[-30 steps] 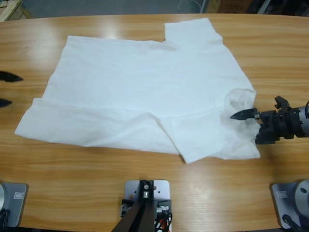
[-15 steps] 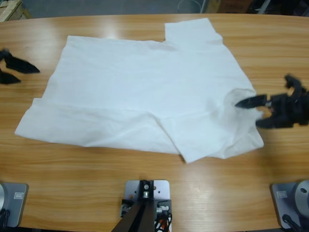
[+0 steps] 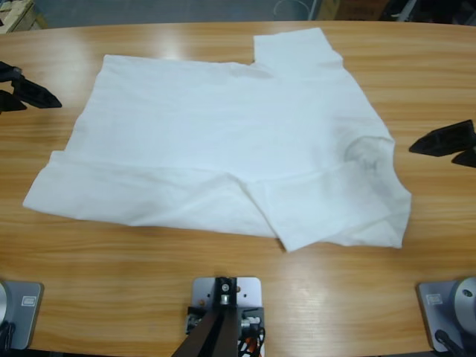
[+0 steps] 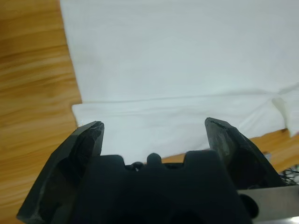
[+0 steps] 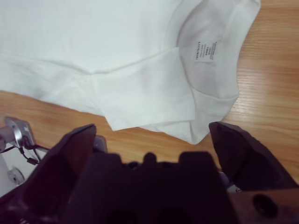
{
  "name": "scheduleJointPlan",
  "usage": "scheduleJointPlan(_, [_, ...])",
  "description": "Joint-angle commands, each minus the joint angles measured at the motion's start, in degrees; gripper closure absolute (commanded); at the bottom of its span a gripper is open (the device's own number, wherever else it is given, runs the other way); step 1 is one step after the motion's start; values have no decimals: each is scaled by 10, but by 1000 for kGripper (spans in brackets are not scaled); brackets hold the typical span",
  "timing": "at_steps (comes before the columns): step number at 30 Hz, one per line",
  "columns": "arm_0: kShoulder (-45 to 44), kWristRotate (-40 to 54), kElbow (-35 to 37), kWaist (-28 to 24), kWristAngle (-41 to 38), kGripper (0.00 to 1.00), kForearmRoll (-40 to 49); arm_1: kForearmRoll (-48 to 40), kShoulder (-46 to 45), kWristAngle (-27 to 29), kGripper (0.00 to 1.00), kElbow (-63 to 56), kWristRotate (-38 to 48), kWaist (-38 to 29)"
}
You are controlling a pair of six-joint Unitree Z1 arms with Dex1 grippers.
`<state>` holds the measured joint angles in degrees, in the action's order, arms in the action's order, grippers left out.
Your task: Fold clothes
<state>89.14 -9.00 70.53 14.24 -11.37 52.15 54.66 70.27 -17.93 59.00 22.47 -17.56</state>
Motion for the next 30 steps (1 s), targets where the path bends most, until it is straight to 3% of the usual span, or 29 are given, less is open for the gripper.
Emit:
scheduleJointPlan(1, [63, 3, 71, -107, -137, 78, 7, 12, -45, -28, 0, 23, -6, 2])
scheduleJointPlan(4, [86, 2, 135, -169, -256, 78, 35, 13, -51, -33, 0, 30, -6, 2])
scheduleJointPlan(7, [125, -7, 187, -190, -291, 82, 35, 12, -52, -36, 0, 29, -7, 1])
scheduleJointPlan(21, [348, -15, 344, -223, -288, 92, 34, -13, 15, -57, 0, 30, -29, 20])
scheduleJointPlan(30, [417, -11, 363, -224, -267, 91, 34, -47, 81, -70, 0, 32, -35, 21])
